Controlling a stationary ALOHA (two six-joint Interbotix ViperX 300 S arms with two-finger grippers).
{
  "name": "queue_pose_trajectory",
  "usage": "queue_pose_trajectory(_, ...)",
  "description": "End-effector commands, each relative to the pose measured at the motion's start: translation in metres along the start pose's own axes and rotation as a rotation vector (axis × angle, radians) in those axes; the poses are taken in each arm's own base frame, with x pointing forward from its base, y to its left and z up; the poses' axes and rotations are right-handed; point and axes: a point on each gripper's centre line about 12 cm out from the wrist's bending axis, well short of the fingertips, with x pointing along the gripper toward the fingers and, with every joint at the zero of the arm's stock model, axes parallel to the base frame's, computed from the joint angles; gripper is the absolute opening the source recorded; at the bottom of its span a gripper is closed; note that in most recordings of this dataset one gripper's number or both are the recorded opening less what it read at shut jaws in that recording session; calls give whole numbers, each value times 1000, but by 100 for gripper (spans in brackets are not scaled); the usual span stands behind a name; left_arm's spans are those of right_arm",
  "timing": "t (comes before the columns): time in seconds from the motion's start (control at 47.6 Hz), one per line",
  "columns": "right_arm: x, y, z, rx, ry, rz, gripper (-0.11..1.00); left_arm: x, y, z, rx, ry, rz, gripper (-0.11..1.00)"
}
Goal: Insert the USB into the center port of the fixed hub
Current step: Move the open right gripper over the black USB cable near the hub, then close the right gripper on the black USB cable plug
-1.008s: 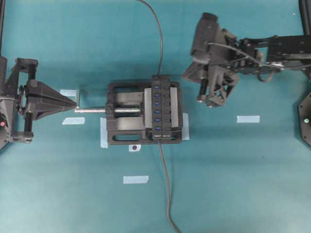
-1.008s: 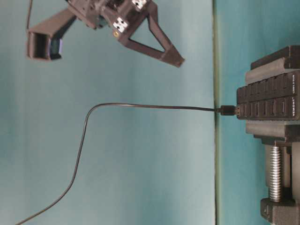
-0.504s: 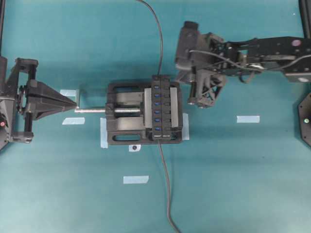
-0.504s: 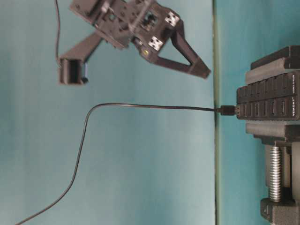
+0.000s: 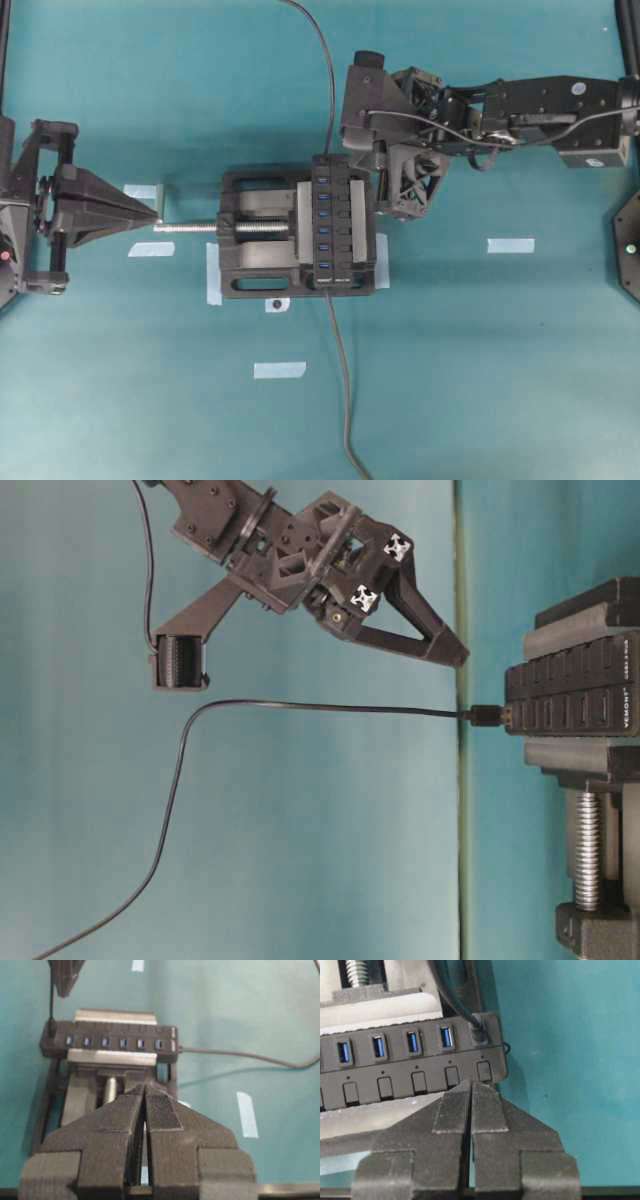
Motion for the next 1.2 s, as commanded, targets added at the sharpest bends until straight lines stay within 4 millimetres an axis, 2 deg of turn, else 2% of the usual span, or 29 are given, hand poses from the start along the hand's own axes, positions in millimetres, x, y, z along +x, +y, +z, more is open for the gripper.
queue_pose_trajectory(0.0,-7,-4,14,-7,-51,-9,-2,-1,0,5,-1,-15,1,1)
queue_pose_trajectory(0.315,-7,-8,20,-19,-126,-20,1,-3,1,6,-2,-23,3,1)
queue_pose_trajectory(0.483,-6,-7,17,-33,-133,-21,11,-4,1,6,-3,-25,3,1)
queue_pose_trajectory(0.588,-4,-7,14,-23,-124,-20,29,-3,1,5,0,-23,3,1)
queue_pose_trajectory(0.756,1,-7,12,-19,-112,-18,74,-3,1,5,-2,-23,3,1)
queue_pose_trajectory(0.819,2,-6,13,-20,-117,-17,84,-3,1,5,-3,-23,3,1)
queue_pose_trajectory(0.987,6,-6,16,-20,-143,-19,78,-4,1,6,-3,-25,3,1)
queue_pose_trajectory(1.176,13,-6,17,-24,-178,-21,77,-4,1,6,-3,-25,3,1)
